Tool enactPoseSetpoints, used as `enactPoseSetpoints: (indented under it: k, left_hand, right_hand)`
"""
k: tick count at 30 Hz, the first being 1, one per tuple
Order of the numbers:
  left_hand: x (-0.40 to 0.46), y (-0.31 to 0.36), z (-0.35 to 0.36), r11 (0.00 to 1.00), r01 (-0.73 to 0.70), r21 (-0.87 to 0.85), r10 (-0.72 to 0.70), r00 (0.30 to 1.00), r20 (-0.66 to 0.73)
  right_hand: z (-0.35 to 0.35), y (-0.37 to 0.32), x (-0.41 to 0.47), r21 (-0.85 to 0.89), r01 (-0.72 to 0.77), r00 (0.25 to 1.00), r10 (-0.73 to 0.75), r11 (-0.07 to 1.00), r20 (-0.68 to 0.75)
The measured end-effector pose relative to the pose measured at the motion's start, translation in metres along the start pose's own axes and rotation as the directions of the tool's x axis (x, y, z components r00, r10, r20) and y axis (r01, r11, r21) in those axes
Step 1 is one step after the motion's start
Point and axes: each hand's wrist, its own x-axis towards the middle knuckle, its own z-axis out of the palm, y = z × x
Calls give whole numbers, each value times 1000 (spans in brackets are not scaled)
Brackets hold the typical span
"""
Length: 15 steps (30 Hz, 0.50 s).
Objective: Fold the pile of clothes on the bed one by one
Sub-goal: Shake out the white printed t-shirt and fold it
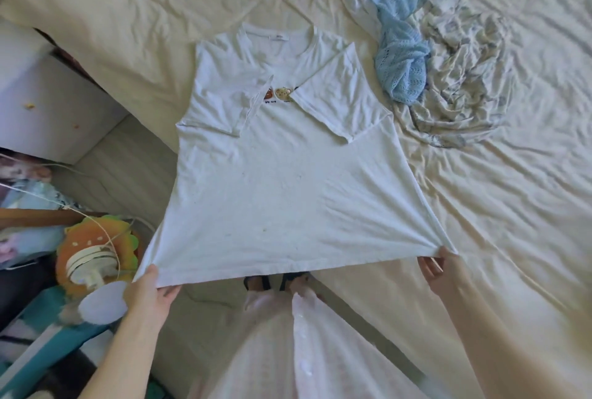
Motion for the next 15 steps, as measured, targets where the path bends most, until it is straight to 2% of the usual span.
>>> enactPoseSetpoints:
  k: [3,5,7,8,9,10,11,12,13,15]
  left_hand:
    - [-24,11,0,997,4,-74,-8,999,-50]
    - [-31,21,8,978,-8,-209,0,999,-38]
    - [-28,40,24,936,35,-352,-42,999,-13]
    - [-32,47,28,926,104,-362,-96,995,38]
    - [-31,53,32,999,-25,-34,26,999,38]
    - [-27,60,40,977,-139,159,128,989,79]
    - [-24,69,45,985,-134,110,124,988,87]
    - [-22,81,52,985,-30,-170,51,991,120]
    - [-24,93,64,939,27,-343,34,985,171]
    - [-30,116,86,940,-66,-335,108,988,109]
  right_hand:
    - [-7,-11,-14,33,11,1000,-11,999,0]
    - [0,-22,-20,65,28,999,-30,998,25]
    - [14,-37,-26,97,55,997,-60,994,46]
    - [22,-44,-27,110,62,996,-69,992,53]
    - [30,-51,-28,117,64,996,-71,991,59]
    - [38,-58,-29,127,64,995,-72,990,63]
    - [47,-65,-29,143,64,995,-75,988,72]
    - [57,-72,-30,159,67,993,-82,985,89]
    - [67,-79,-31,172,72,990,-92,982,108]
    - [92,-94,-35,193,83,981,-114,978,157]
